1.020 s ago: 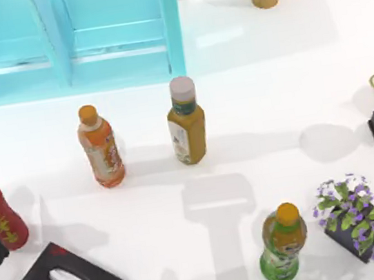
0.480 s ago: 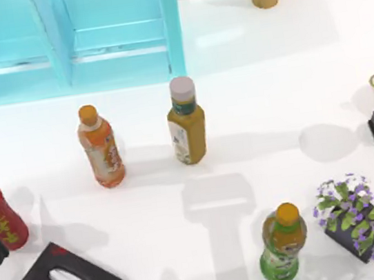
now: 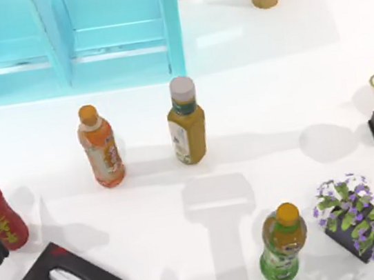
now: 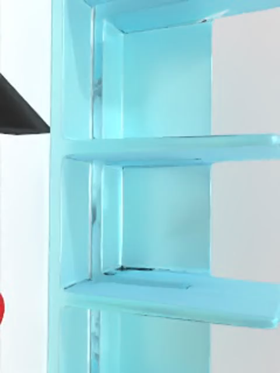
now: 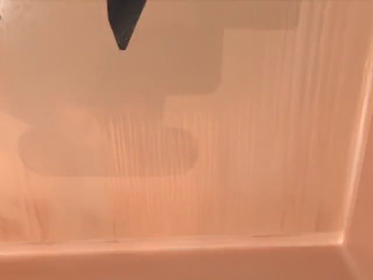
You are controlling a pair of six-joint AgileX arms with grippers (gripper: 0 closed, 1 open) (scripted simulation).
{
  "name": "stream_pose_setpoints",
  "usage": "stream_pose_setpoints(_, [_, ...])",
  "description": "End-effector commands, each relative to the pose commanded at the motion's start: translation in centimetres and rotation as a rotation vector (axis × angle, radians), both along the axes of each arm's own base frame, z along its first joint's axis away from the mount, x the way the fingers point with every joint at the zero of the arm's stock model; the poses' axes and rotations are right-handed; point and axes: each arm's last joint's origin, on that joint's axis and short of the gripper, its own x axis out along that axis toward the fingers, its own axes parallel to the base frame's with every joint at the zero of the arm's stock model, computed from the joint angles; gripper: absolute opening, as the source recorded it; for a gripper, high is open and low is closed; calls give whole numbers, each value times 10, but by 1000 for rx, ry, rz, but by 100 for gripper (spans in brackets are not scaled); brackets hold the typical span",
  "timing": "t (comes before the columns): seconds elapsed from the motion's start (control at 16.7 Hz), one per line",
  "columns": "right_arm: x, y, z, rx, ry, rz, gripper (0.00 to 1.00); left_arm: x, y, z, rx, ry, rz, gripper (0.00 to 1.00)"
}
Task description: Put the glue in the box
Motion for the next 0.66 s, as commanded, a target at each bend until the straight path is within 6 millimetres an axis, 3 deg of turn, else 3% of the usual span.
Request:
stream_pose_setpoints(0.3, [0, 0, 0, 0, 0, 0, 98, 0, 0, 0, 0, 0, 0, 100])
stream_pose_setpoints(0.66, [0, 0, 0, 0, 0, 0, 100, 0, 0, 0, 0, 0, 0, 100])
